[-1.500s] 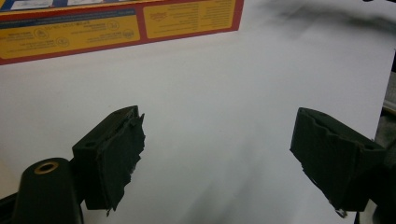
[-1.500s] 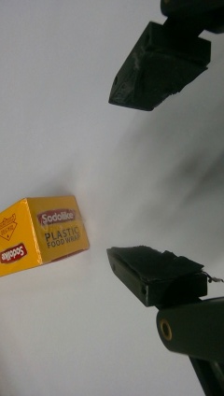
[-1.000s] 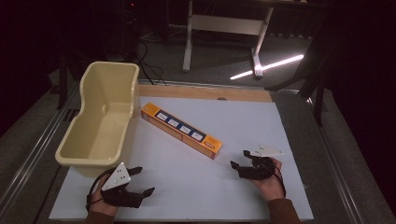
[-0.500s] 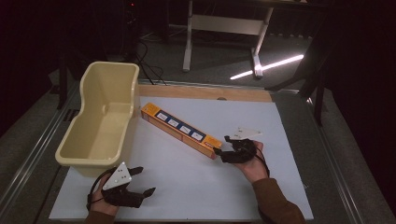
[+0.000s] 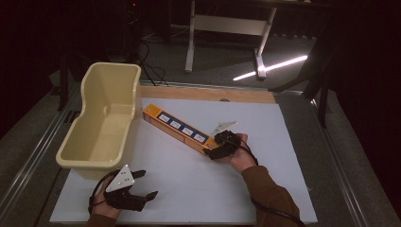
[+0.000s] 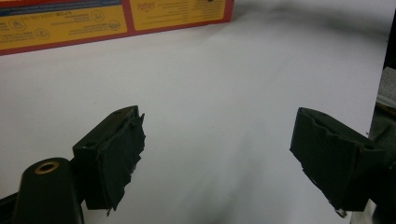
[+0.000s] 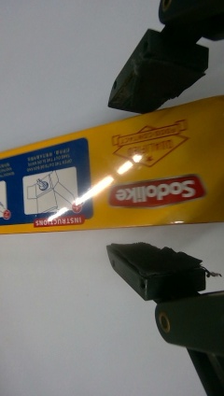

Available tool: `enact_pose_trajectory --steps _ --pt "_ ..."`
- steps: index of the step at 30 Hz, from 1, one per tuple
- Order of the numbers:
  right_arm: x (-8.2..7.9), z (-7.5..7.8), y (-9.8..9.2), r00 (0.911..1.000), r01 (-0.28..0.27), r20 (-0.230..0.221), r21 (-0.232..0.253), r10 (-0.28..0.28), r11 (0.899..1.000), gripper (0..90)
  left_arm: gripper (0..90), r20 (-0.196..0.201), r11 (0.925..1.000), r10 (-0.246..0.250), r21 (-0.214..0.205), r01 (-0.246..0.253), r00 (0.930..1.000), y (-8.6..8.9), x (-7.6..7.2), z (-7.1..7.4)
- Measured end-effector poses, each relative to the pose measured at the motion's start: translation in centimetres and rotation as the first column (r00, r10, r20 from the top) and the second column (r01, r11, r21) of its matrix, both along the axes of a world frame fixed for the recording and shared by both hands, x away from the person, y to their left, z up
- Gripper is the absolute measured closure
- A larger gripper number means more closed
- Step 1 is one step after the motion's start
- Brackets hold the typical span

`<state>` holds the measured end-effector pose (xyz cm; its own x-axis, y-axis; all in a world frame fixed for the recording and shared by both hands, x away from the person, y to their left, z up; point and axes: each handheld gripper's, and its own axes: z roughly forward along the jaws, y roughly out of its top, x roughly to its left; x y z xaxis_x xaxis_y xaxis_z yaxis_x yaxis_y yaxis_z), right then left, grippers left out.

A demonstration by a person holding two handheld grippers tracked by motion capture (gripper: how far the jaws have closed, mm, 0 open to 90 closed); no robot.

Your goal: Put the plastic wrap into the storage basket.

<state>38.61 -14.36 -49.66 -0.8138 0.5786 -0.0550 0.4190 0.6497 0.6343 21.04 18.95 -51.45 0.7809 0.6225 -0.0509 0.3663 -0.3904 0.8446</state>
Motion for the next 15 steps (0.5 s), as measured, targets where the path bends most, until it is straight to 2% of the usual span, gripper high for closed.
enact_pose_trajectory --steps 1,3,6,8,9,15 --pt "0.0 0.0 0.0 1.0000 0.000 0.000 0.000 0.000 1.000 24.6 16.7 0.000 1.0000 0.000 0.000 0.000 1.0000 0.0 0.0 0.0" --pt "0.6 0.0 0.9 0.9996 -0.027 -0.011 -0.071 0.027 0.997 28.0 16.7 0.000 1.0000 0.000 -0.001 0.000 1.0000 0.0 0.0 0.0" --pt "1.0 0.1 1.4 0.9989 -0.045 -0.021 -0.133 0.043 0.990 30.9 16.7 -0.001 1.0000 0.000 -0.002 0.000 1.0000 0.1 0.0 0.0" --pt "1.1 0.1 1.5 0.9987 -0.047 -0.029 -0.149 0.043 0.988 33.6 16.7 -0.001 1.0000 0.000 -0.003 0.000 1.0000 0.1 0.0 0.0" --pt "1.3 0.1 1.5 0.9969 -0.062 -0.058 -0.165 0.053 0.984 35.9 16.7 0.000 1.0000 -0.001 -0.003 0.001 1.0000 0.1 0.0 0.0" --pt "1.3 0.4 1.1 0.9928 -0.083 -0.100 -0.176 0.066 0.981 38.3 16.7 0.000 1.0000 0.004 -0.005 -0.004 1.0000 0.2 -0.1 0.0"
